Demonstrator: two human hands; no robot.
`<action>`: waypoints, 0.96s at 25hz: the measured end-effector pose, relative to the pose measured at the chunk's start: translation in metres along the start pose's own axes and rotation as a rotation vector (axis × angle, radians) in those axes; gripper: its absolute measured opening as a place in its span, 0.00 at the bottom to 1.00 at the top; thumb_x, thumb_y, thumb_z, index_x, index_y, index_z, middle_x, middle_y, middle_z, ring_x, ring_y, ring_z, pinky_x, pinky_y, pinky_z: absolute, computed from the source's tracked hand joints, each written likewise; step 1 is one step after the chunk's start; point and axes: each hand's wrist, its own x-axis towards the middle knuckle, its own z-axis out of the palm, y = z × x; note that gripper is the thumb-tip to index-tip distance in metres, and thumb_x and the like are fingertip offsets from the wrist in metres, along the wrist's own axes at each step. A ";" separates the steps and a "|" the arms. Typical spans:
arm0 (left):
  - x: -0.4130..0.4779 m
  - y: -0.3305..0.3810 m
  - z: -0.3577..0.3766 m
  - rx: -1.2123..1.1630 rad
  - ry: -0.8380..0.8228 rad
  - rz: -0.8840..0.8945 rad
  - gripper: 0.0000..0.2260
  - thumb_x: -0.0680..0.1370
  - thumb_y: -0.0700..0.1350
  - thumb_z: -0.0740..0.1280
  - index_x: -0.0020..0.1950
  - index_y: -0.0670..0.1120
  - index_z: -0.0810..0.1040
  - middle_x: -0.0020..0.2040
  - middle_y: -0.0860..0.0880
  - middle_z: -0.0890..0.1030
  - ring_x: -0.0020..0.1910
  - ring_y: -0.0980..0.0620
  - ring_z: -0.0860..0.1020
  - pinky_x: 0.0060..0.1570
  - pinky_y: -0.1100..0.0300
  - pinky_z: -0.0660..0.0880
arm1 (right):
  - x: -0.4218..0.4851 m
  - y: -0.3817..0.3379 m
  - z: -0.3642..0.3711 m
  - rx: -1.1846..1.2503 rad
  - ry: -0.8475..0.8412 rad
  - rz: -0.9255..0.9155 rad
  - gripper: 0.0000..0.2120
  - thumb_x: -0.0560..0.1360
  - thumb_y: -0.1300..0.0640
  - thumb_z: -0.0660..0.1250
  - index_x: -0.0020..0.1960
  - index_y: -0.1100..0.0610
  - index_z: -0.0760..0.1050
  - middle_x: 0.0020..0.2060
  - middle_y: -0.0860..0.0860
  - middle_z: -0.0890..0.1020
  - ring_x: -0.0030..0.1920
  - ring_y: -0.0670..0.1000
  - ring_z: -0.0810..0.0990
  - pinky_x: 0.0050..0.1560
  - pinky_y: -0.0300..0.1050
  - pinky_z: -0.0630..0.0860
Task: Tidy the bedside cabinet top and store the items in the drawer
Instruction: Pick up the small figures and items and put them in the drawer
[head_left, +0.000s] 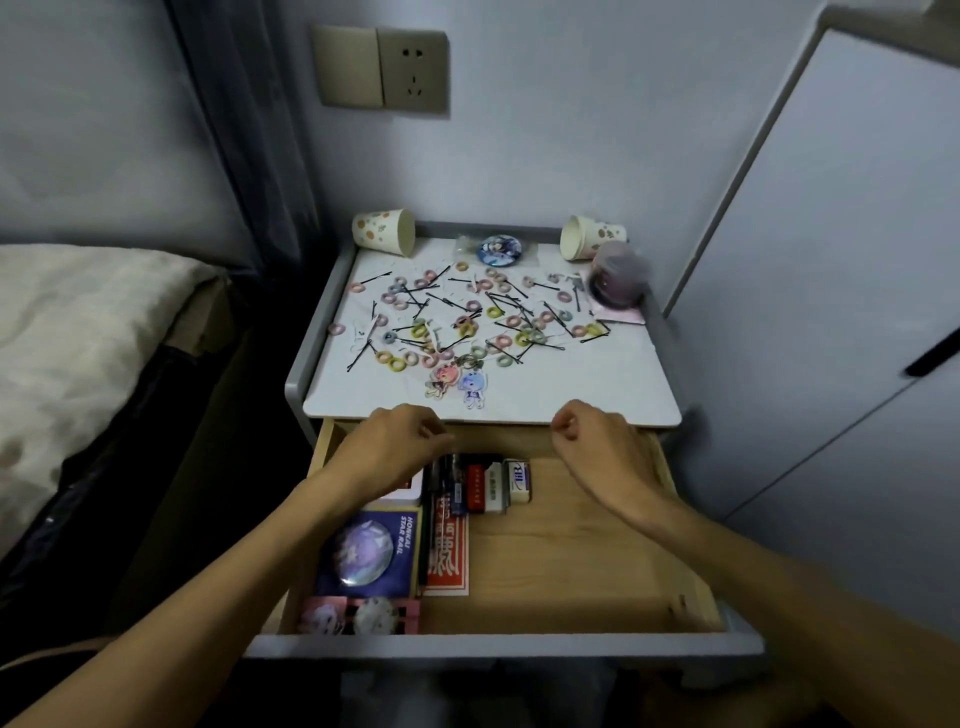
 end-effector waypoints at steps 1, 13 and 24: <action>0.005 0.006 -0.005 -0.091 -0.005 0.023 0.09 0.79 0.54 0.66 0.53 0.50 0.81 0.46 0.52 0.84 0.41 0.54 0.82 0.43 0.54 0.80 | 0.009 0.000 -0.014 0.005 0.039 -0.014 0.04 0.76 0.51 0.66 0.51 0.46 0.77 0.43 0.44 0.83 0.42 0.47 0.79 0.35 0.39 0.73; 0.142 0.089 -0.053 -0.621 0.063 0.013 0.06 0.80 0.41 0.65 0.54 0.42 0.80 0.50 0.43 0.84 0.44 0.48 0.81 0.49 0.53 0.78 | 0.195 0.039 -0.092 0.067 0.250 0.014 0.37 0.70 0.43 0.73 0.73 0.51 0.62 0.71 0.54 0.61 0.70 0.59 0.61 0.64 0.54 0.69; 0.334 0.095 -0.023 0.176 0.280 0.027 0.20 0.78 0.52 0.66 0.65 0.42 0.70 0.59 0.38 0.78 0.56 0.39 0.77 0.48 0.53 0.73 | 0.232 0.063 -0.077 0.259 0.285 -0.030 0.43 0.67 0.45 0.76 0.74 0.51 0.58 0.67 0.52 0.67 0.64 0.52 0.70 0.56 0.45 0.74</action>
